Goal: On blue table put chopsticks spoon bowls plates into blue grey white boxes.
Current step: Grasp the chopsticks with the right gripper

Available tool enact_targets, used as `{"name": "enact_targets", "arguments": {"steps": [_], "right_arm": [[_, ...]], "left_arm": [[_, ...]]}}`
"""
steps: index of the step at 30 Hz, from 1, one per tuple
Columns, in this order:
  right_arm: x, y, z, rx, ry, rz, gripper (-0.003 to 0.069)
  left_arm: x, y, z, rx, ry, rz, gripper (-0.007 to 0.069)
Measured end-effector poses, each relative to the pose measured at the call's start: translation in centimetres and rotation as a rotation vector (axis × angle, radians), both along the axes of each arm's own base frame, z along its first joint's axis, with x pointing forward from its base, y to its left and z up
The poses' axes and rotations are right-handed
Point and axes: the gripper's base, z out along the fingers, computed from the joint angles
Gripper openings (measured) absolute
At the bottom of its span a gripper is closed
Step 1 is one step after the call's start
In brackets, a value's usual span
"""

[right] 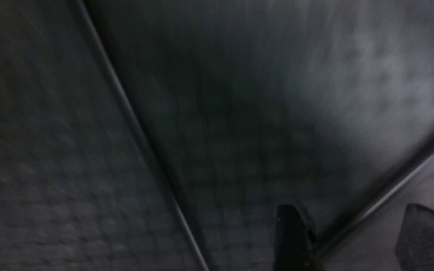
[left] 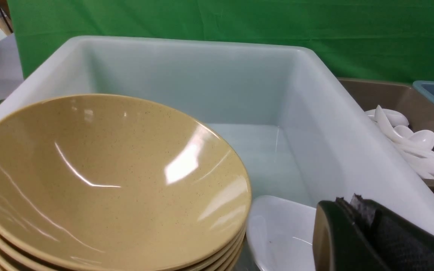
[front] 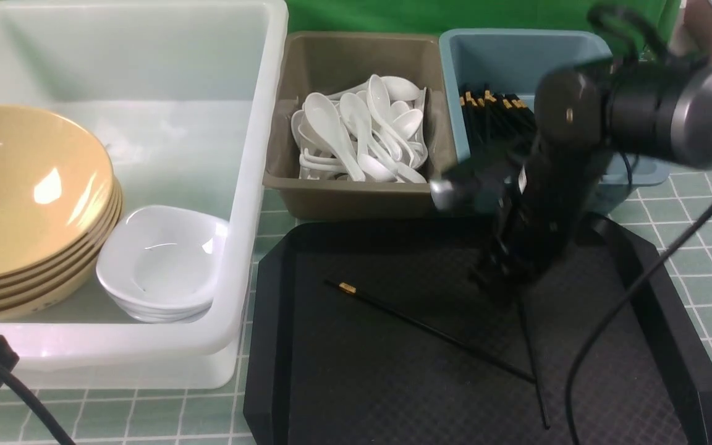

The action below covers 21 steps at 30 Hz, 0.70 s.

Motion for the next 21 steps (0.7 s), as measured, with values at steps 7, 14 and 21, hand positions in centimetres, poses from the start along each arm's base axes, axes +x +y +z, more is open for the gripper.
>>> {"name": "enact_targets", "arguments": {"steps": [7,14,21], "right_arm": [[-1.0,-0.6,-2.1,-0.003,-0.018,-0.045,0.0349],[-2.1,0.5,-1.6,0.010,-0.002,0.067,0.0090],[-3.6,0.2,4.7,0.105,-0.193,0.084,0.0068]], "left_arm": [[0.0,0.0,-0.1,-0.002,0.007,-0.003,0.0003],[0.0,0.0,-0.1,-0.002,0.011,-0.005,0.0003],[0.0,0.0,-0.1,-0.002,0.011,-0.005,0.0003]]}}
